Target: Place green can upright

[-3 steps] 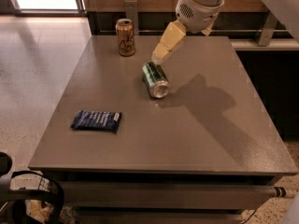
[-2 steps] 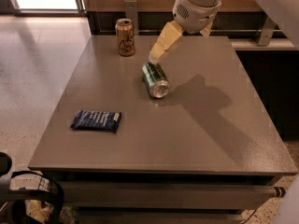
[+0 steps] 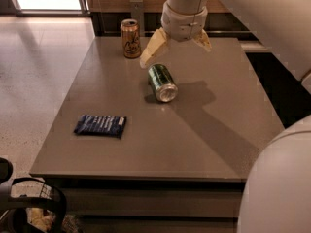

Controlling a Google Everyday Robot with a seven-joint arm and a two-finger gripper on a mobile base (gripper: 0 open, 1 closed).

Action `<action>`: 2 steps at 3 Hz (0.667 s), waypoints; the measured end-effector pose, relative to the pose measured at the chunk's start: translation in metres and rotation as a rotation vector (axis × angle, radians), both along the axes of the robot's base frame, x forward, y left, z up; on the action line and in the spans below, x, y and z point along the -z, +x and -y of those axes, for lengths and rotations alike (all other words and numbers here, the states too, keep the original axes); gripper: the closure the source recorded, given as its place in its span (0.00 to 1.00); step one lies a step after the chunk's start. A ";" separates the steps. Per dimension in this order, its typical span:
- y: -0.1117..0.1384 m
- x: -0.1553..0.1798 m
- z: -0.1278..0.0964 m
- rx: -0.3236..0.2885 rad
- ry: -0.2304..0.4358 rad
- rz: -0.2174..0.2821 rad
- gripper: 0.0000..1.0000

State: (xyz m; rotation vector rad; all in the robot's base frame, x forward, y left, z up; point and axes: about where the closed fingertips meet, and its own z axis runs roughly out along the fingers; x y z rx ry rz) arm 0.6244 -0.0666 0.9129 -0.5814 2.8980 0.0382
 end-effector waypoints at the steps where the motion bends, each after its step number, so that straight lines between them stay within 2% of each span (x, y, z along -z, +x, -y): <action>1: 0.008 0.017 -0.012 0.067 0.024 -0.047 0.00; 2: 0.016 0.036 -0.018 0.095 0.054 -0.093 0.00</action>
Offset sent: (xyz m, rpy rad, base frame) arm 0.0190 0.0184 -0.0618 0.0787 0.2000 -0.1297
